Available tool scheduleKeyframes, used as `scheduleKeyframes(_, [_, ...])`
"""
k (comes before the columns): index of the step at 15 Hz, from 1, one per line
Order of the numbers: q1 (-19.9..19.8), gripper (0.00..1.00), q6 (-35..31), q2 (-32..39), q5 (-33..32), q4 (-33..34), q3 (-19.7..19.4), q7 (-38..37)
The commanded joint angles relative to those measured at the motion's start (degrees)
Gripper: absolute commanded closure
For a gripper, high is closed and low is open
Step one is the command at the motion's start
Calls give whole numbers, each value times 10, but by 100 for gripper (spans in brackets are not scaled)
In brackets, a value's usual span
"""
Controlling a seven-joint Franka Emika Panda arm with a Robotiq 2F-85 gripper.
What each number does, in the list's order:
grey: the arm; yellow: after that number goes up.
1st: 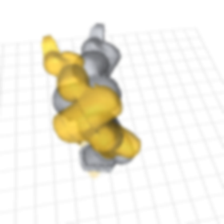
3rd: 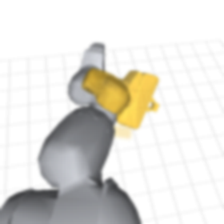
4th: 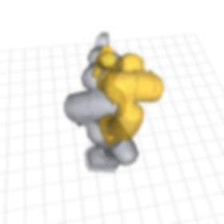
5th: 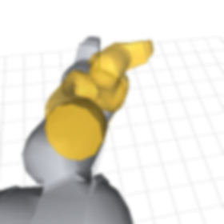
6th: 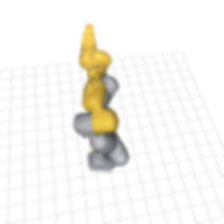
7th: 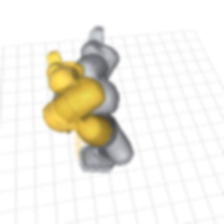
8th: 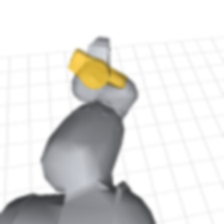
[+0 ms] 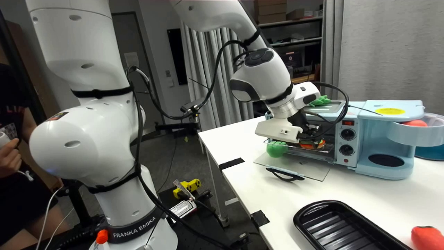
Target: Remove the toy burger from the breakfast station oven, close the breakfast station oven door
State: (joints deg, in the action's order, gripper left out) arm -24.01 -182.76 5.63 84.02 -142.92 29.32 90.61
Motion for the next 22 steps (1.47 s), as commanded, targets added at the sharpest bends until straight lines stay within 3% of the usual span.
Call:
scheduleKeyframes(1, [0,61,-22,-23,14,-10,0,-21])
scheduleKeyframes(11, [0,61,-109,-16,18,-13,-8,-93])
scheduleKeyframes(12, [100,61,-112,-23,-70,-39,-114,-197])
scheduleKeyframes(13, [109,61,-129,-14,-86,-43,-130,-224])
scheduleKeyframes(14, [51,61,-144,2,-22,-26,-74,-171])
scheduleKeyframes(15, [64,61,-153,11,-23,-28,-91,-191])
scheduleKeyframes(22, [66,61,-191,70,36,-11,-97,-188])
